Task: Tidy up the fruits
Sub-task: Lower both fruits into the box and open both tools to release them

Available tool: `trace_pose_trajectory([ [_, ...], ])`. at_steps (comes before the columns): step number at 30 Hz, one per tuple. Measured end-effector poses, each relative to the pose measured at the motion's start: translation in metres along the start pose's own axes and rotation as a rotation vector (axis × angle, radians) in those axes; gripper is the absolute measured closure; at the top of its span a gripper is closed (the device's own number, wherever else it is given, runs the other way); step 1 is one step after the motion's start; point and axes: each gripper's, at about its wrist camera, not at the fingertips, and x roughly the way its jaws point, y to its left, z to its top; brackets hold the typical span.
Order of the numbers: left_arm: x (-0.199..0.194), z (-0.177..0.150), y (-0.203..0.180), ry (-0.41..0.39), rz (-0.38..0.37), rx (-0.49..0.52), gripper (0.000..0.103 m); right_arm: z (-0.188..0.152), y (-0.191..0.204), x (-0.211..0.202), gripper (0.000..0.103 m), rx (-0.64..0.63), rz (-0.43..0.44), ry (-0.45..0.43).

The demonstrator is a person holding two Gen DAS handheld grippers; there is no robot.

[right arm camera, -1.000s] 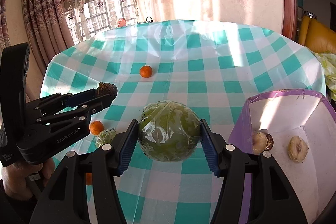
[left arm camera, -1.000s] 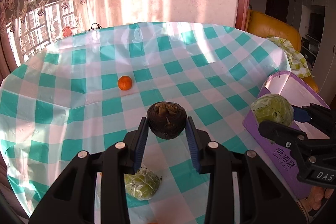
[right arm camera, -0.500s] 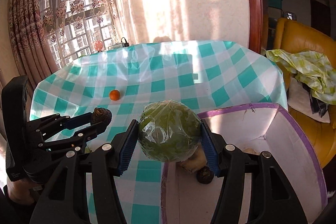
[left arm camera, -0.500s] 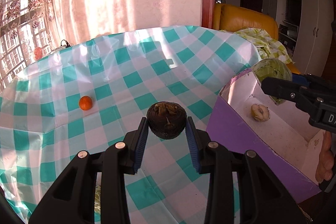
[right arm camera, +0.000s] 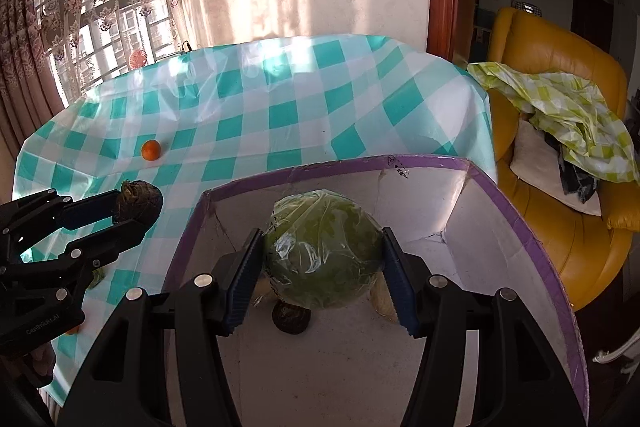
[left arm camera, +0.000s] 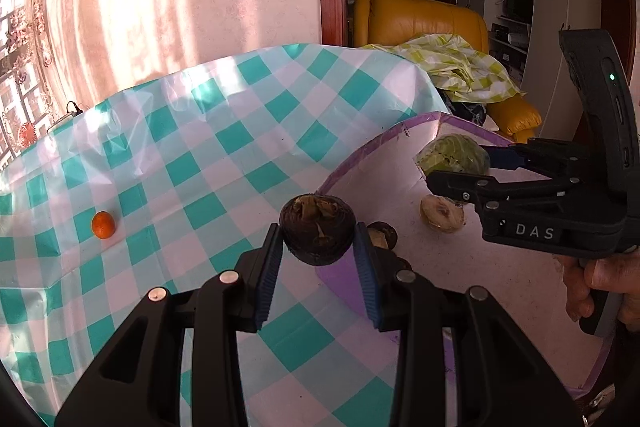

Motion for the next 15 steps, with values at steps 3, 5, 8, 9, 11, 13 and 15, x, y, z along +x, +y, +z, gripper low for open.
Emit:
trace_pose_trajectory([
  [3,0.003,0.001,-0.014,0.008,-0.034,0.025,0.067,-0.002,-0.004,0.013,0.046,-0.036,-0.010,0.045],
  [5,0.004,0.003,-0.022,0.010,-0.052,0.039,0.067,-0.003,-0.008,0.022,0.046,-0.053,-0.007,0.075],
  [8,0.008,0.004,-0.033,0.021,-0.087,0.053,0.067,-0.005,-0.013,0.033,0.046,-0.080,-0.017,0.114],
  [9,0.010,0.003,-0.037,0.027,-0.093,0.062,0.067,-0.006,-0.015,0.036,0.046,-0.090,-0.018,0.126],
  [11,0.016,0.003,-0.045,0.049,-0.114,0.081,0.067,-0.008,-0.015,0.042,0.046,-0.114,-0.018,0.151],
  [13,0.024,0.001,-0.053,0.082,-0.139,0.099,0.067,-0.011,-0.015,0.047,0.046,-0.134,-0.005,0.178],
  [15,0.032,0.000,-0.058,0.110,-0.136,0.102,0.066,-0.015,-0.017,0.051,0.046,-0.152,-0.008,0.203],
])
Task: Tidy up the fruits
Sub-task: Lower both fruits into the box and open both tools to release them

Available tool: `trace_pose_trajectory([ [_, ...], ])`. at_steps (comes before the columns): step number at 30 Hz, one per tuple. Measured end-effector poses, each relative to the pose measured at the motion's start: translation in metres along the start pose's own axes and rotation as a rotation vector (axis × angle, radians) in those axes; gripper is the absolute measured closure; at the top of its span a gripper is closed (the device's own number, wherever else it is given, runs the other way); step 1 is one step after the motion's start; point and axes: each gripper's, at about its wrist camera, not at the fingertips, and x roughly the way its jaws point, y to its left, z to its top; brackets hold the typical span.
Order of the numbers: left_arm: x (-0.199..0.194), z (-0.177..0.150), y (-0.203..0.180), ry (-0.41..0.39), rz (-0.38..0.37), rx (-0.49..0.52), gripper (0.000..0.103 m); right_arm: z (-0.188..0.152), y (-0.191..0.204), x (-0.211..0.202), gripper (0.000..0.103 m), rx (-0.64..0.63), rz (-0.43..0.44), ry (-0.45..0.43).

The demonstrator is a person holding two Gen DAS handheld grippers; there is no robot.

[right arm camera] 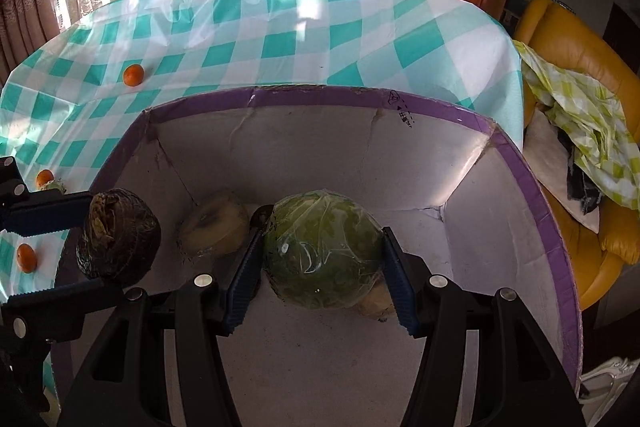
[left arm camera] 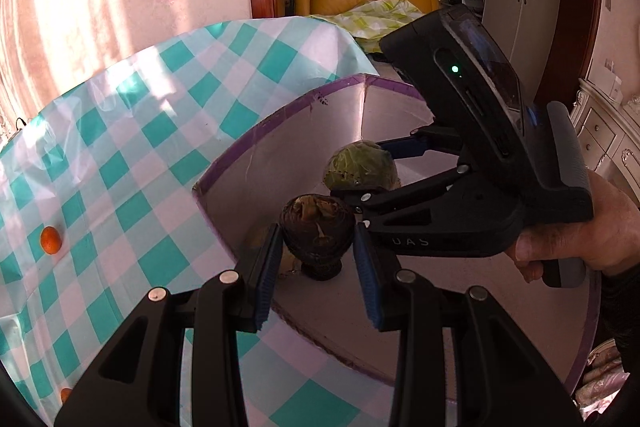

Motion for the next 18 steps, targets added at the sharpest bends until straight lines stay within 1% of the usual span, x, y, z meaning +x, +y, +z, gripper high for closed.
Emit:
trace_pose_trajectory([
  [2,0.009,0.001,-0.001,0.036,-0.007,0.003,0.067,-0.004,0.000,0.004,0.046,-0.021,0.013,0.028],
  [8,0.028,0.008,-0.006,0.129,-0.010,0.054,0.067,-0.016,0.004,0.016,0.046,-0.107,0.007,0.103],
  [10,0.032,0.011,-0.005,0.154,-0.017,0.057,0.067,-0.020,0.008,0.021,0.046,-0.149,0.003,0.132],
  [12,0.035,0.014,-0.006,0.173,-0.017,0.068,0.067,-0.023,0.012,0.024,0.046,-0.181,-0.002,0.149],
  [18,0.050,0.019,-0.005,0.206,-0.029,0.069,0.066,-0.027,0.015,0.029,0.046,-0.198,0.025,0.172],
])
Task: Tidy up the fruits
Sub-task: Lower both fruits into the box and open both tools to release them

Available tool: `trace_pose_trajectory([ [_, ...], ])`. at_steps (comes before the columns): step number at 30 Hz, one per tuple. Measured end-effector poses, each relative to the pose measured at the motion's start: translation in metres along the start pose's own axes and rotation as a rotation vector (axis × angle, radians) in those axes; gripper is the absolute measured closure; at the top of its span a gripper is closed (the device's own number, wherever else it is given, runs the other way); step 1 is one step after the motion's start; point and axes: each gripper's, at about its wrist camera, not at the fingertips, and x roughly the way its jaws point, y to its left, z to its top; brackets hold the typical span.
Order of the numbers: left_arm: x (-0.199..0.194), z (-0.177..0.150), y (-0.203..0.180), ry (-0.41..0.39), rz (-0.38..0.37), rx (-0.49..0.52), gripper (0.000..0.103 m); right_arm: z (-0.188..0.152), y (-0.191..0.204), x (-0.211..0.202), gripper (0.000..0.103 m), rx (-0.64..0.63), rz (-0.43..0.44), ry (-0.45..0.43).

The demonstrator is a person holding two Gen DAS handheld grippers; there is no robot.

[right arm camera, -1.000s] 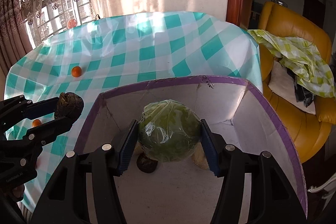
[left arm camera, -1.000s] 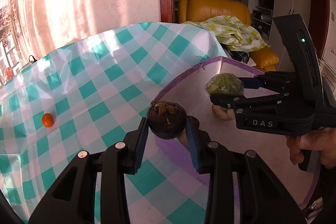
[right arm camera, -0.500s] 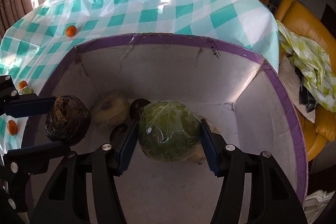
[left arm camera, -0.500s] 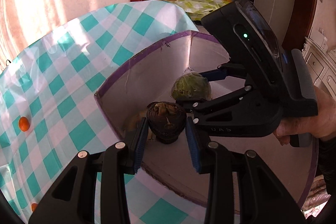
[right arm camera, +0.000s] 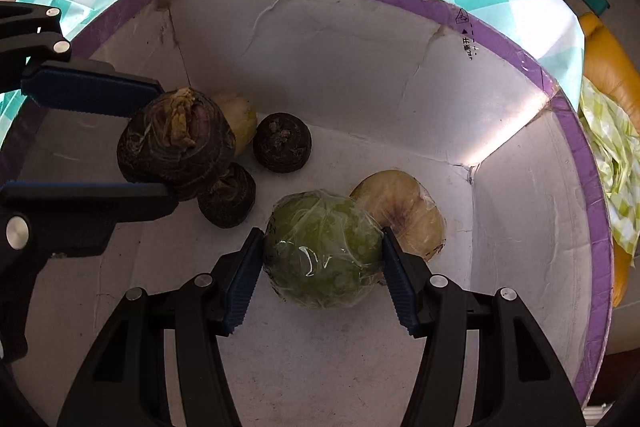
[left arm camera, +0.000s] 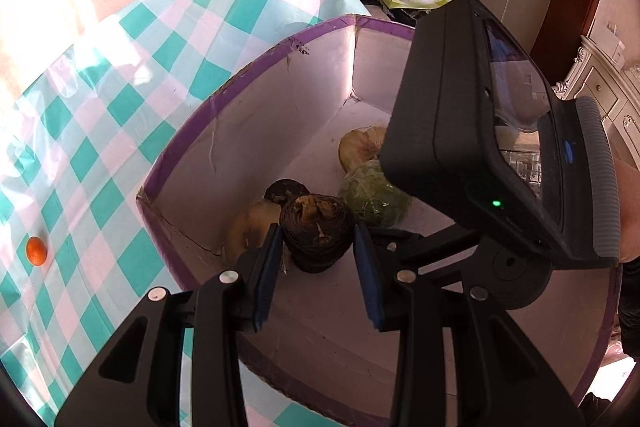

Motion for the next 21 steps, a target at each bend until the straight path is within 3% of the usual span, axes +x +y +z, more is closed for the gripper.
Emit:
trace_pose_trajectory([
  [9,0.013,0.014,0.003,-0.003,0.041,0.011,0.066,-0.001,0.001,0.002,0.043,0.009,0.001,0.010],
  [18,0.014,0.018,0.009,-0.041,0.047,0.020,0.066,-0.002,-0.011,-0.012,0.022,0.042,-0.041,-0.015],
  [21,0.012,0.020,0.011,-0.065,0.004,0.003,0.055,-0.004,-0.016,-0.018,0.018,0.050,-0.063,-0.023],
])
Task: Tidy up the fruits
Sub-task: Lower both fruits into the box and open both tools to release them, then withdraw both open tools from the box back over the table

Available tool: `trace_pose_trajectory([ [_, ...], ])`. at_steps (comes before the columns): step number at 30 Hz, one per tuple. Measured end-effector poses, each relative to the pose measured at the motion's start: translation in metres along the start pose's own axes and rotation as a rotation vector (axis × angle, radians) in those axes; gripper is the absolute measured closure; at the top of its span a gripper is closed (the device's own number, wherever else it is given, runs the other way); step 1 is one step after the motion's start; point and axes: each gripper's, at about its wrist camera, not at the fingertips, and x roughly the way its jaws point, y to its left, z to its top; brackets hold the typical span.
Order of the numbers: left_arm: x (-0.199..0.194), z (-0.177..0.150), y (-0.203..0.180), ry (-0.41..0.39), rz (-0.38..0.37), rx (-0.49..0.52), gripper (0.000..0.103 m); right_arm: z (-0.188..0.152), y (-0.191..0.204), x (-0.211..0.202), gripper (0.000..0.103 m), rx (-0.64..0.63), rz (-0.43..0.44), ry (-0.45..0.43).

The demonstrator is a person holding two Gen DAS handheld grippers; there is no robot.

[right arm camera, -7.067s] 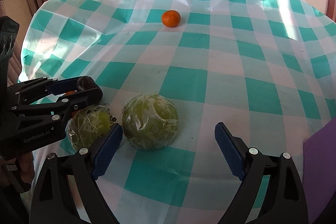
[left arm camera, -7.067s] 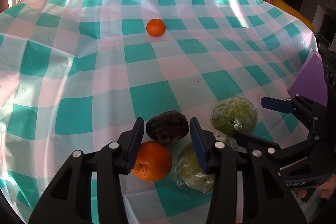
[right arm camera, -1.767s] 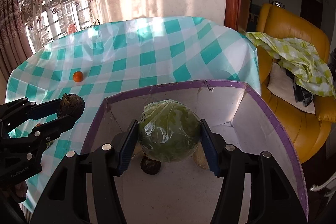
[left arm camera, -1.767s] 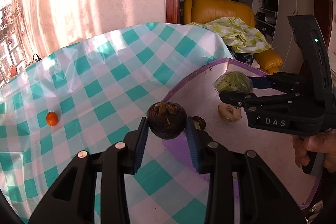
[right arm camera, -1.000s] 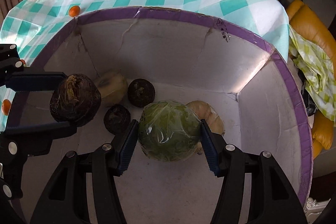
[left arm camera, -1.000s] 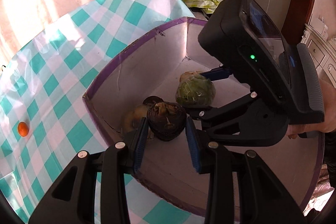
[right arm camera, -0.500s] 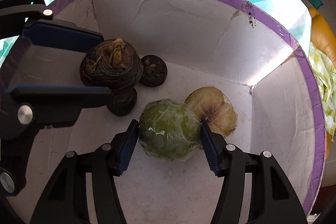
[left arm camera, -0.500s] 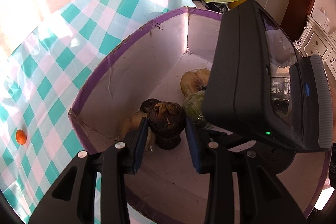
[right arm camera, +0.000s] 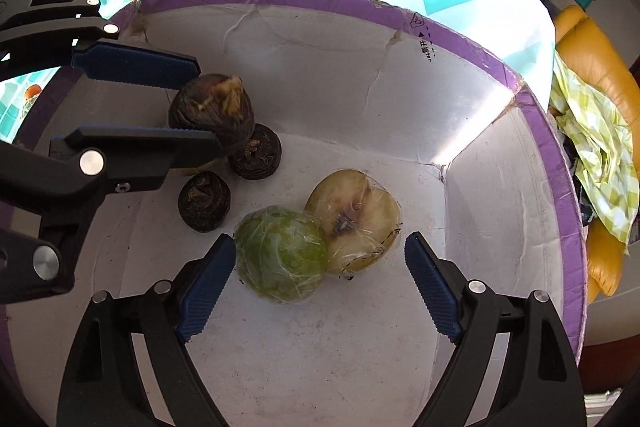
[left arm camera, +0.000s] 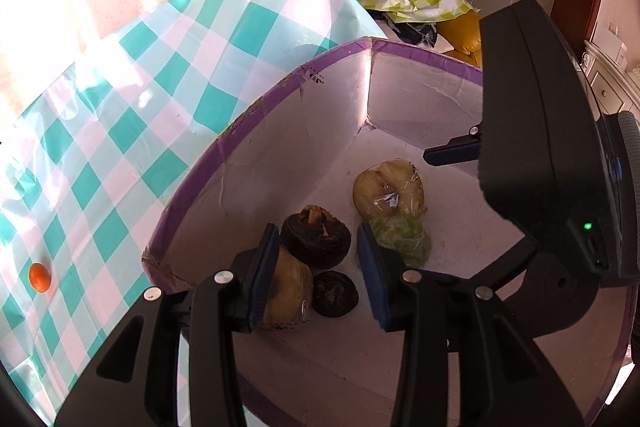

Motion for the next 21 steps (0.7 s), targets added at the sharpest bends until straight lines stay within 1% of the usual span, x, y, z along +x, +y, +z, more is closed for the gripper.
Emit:
trace_pose_trajectory([
  [1,-0.001,0.001,0.000,-0.008,0.002,0.000,0.051,0.001,0.000,0.000,0.017,0.002,0.000,0.000],
  [5,-0.005,0.001,0.000,-0.015,0.020,0.004,0.051,-0.001,0.001,-0.002,0.017,-0.006,-0.015,0.007],
  [8,-0.014,-0.002,0.002,-0.039,0.033,-0.005,0.051,-0.006,-0.005,-0.005,0.017,0.008,-0.035,0.006],
  [11,-0.024,-0.006,0.007,-0.056,0.041,-0.018,0.051,0.001,-0.005,-0.017,0.017,0.012,-0.046,-0.013],
  [13,-0.031,-0.009,0.010,-0.070,0.044,-0.031,0.049,0.001,-0.008,-0.022,0.017,0.012,-0.074,-0.021],
  [14,-0.034,-0.010,0.012,-0.078,0.046,-0.038,0.046,0.004,-0.015,-0.021,0.017,0.014,-0.093,-0.020],
  [17,-0.044,-0.018,0.015,-0.100,0.049,-0.059,0.043,0.004,-0.029,-0.017,0.017,0.046,-0.129,-0.008],
  [21,-0.060,-0.032,0.018,-0.129,0.043,-0.075,0.043,0.006,-0.036,0.006,0.017,0.024,-0.168,0.054],
])
